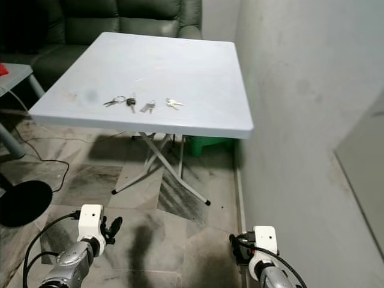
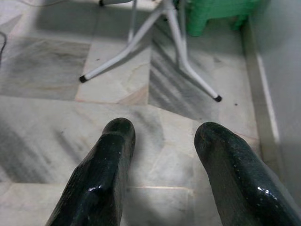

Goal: Hang keys on a hook

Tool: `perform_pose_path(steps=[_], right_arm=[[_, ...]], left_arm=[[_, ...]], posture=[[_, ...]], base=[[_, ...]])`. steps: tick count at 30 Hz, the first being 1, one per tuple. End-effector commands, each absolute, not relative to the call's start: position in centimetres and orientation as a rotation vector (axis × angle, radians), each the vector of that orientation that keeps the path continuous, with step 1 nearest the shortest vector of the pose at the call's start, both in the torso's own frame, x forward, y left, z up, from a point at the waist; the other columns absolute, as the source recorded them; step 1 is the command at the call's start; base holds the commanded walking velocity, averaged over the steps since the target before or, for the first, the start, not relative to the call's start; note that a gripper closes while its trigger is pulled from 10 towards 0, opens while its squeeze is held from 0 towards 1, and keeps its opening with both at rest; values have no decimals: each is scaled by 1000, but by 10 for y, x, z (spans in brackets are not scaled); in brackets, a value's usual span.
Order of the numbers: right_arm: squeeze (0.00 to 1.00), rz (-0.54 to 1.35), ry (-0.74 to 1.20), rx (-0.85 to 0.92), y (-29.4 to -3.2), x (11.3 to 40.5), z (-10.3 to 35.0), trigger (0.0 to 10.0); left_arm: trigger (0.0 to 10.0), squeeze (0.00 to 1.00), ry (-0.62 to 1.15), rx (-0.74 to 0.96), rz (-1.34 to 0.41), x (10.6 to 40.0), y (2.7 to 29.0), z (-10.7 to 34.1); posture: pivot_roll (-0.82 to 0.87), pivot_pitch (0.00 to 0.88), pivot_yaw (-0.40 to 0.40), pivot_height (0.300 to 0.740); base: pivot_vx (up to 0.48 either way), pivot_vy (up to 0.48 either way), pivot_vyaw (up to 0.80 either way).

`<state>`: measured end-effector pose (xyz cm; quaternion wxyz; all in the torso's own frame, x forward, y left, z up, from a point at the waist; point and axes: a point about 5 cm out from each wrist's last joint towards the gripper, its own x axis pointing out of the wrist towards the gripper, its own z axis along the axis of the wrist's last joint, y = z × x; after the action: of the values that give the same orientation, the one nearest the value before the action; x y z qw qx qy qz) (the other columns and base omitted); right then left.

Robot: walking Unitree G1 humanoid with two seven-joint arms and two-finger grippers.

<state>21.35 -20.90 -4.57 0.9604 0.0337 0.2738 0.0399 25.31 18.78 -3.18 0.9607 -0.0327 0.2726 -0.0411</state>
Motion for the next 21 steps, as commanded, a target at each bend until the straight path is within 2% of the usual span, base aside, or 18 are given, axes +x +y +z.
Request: perform_pose_path(steps=[1, 21], right_arm=[[0, 80, 562, 77, -209, 211, -48, 10000], [0, 84, 552, 72, -210, 211, -46, 10000]], left_arm=[[10000, 0, 573, -55, -73, 251, 191, -34], [10000, 0, 578, -48, -70, 251, 190, -34]], posture=[[-78, 4, -39, 740], [-77, 4, -42, 740]], base=[[0, 442, 0], [0, 455, 0]])
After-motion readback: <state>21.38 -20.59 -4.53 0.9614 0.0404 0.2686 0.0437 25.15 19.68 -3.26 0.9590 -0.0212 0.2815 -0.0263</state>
